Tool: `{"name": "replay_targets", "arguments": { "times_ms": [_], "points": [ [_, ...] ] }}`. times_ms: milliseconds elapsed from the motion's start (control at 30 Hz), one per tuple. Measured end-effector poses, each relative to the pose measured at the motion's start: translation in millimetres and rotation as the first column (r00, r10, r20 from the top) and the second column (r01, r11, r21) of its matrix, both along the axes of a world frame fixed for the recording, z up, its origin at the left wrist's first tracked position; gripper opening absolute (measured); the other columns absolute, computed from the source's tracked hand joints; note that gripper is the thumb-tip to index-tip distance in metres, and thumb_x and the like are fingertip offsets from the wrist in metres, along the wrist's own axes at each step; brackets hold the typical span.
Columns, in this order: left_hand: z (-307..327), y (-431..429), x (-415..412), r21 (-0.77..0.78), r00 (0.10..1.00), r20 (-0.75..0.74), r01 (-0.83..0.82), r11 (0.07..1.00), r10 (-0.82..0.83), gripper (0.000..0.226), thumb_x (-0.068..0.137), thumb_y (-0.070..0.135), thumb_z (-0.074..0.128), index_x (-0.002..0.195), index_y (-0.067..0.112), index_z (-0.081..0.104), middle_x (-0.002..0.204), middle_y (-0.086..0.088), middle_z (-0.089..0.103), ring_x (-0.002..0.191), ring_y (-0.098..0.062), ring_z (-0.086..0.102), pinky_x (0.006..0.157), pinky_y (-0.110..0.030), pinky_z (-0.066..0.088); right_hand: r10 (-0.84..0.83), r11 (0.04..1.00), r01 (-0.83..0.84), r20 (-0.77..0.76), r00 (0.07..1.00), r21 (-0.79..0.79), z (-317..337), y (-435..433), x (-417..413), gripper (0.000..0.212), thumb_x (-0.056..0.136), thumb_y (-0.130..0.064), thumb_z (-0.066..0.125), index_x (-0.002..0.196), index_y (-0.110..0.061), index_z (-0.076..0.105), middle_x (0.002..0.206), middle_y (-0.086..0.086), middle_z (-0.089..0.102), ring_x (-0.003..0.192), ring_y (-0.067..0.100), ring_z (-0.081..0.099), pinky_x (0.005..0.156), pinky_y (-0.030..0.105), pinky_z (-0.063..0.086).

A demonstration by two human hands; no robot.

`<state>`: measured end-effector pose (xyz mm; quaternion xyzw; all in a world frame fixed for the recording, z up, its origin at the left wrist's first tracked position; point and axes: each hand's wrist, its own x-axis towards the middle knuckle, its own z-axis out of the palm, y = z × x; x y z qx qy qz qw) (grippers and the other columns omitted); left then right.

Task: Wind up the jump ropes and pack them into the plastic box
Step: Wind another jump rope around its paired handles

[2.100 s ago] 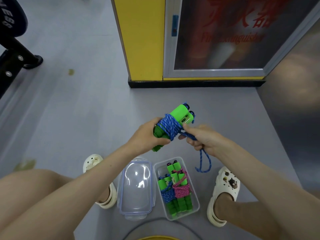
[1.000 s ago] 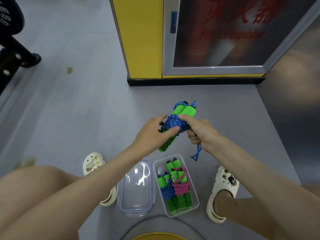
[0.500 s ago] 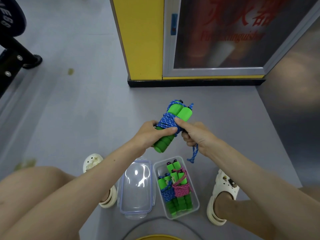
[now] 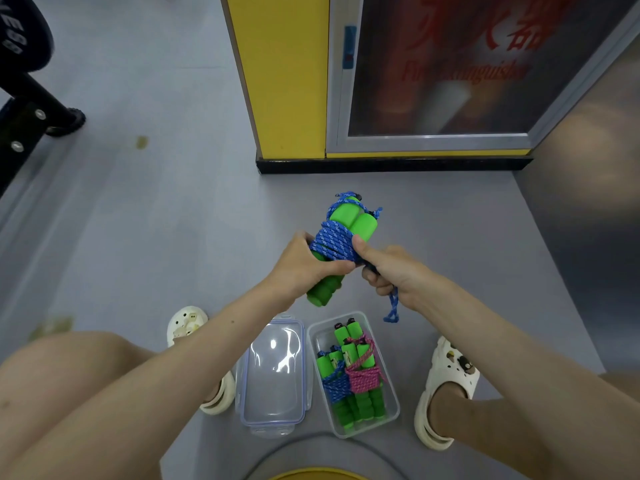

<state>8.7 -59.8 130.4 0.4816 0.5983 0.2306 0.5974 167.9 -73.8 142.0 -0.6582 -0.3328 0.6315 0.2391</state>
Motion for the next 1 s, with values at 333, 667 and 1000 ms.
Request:
{"name": "replay_targets", "arguments": {
  "times_ms": [333, 667, 1000],
  "points": [
    [-6.5, -3.4, 1.7, 0.342, 0.785, -0.619, 0.294, 0.892, -0.021, 0.064, 0.067, 0.045, 0.081, 0.1, 0.02, 0.032, 0.084, 0.006, 0.054, 0.074, -0.021, 0.059, 0.062, -0.033, 0.046, 0.049, 0.997, -0.042, 0.102, 0.994, -0.071, -4.2, -1.9, -5.9, 0.044, 0.094, -0.044, 0.051, 0.078, -0.005, 0.066, 0.04, -0.005, 0.039, 0.039, 0.008, 0.024, 0.038, 0.018, 0.019],
    [-12.0, -18.2, 6.5, 0.439, 0.588, -0.808, 0.552, 0.709, 0.042, 0.043, 0.084, 0.035, 0.067, 0.101, 0.014, 0.034, 0.094, 0.001, 0.054, 0.062, -0.02, 0.048, 0.053, -0.029, 0.03, 0.081, 0.996, -0.075, 0.141, 0.987, -0.049, -3.1, -2.4, -14.1, 0.067, 0.075, -0.074, 0.052, 0.079, -0.008, 0.063, 0.05, -0.002, 0.042, 0.039, 0.008, 0.024, 0.04, 0.02, 0.02],
    [3.9, -6.6, 10.4, 0.289, 0.981, -0.142, 0.167, 0.943, -0.131, 0.054, 0.079, 0.035, 0.074, 0.117, 0.023, 0.038, 0.111, 0.005, 0.051, 0.084, -0.005, 0.055, 0.066, -0.021, 0.046, -0.034, 0.996, 0.033, 0.018, 0.999, 0.079, -1.9, 3.0, -4.0, 0.051, 0.082, -0.06, 0.058, 0.051, -0.02, 0.051, 0.049, -0.003, 0.032, 0.042, 0.01, 0.02, 0.04, 0.021, 0.018]
  ]
}}
